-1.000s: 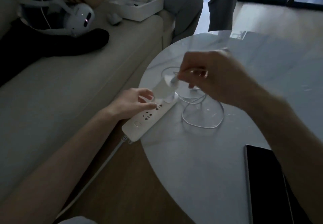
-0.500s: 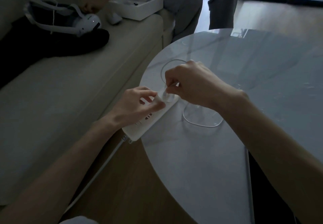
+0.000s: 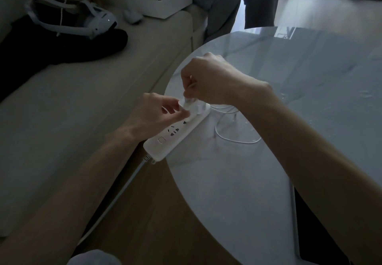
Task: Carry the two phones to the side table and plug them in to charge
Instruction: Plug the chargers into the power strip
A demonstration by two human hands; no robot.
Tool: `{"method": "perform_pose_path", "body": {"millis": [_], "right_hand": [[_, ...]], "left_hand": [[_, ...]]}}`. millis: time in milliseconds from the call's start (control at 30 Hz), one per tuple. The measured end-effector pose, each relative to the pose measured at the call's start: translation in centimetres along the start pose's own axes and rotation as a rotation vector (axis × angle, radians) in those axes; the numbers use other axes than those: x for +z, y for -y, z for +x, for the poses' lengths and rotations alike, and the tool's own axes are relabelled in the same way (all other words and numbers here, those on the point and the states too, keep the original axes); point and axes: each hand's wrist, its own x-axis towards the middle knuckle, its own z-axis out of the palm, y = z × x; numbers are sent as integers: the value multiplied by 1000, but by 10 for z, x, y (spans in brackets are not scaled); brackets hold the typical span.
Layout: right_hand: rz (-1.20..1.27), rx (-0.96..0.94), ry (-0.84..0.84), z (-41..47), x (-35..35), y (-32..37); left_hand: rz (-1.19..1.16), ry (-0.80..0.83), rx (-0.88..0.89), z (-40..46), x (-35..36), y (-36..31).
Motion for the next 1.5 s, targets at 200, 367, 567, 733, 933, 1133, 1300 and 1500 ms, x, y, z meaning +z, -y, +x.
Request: {"method": "perform_pose_path", "body": {"millis": [200,367,567,733,933,1133,1300,1500], "right_hand": [[56,28,-24,1,5,-3],[72,39,-4,-3,4,-3],[-25,3,-50,-4,6,7],[-54,-21,-72,-8,9,10],[-34,-61,-56,-7,13,13],[-49,-23,-24,-9,20,6],[-75,-71,-80,-18,19,12],[402,390,-701,-53,-26,-88]], "left_hand": [[64,-72,45,-3,-1,-3],[93,-48,28,-6,-2,-4],[230,-59,3,-2,1,-7],[305,-192,33,-3,15,-13],[193,-237,-40,-9,29,1],[248,-236,-4,-9,37,12],[222,-205,-48,-8,35,8],[250,-171,-106,-5,32,4]]}}
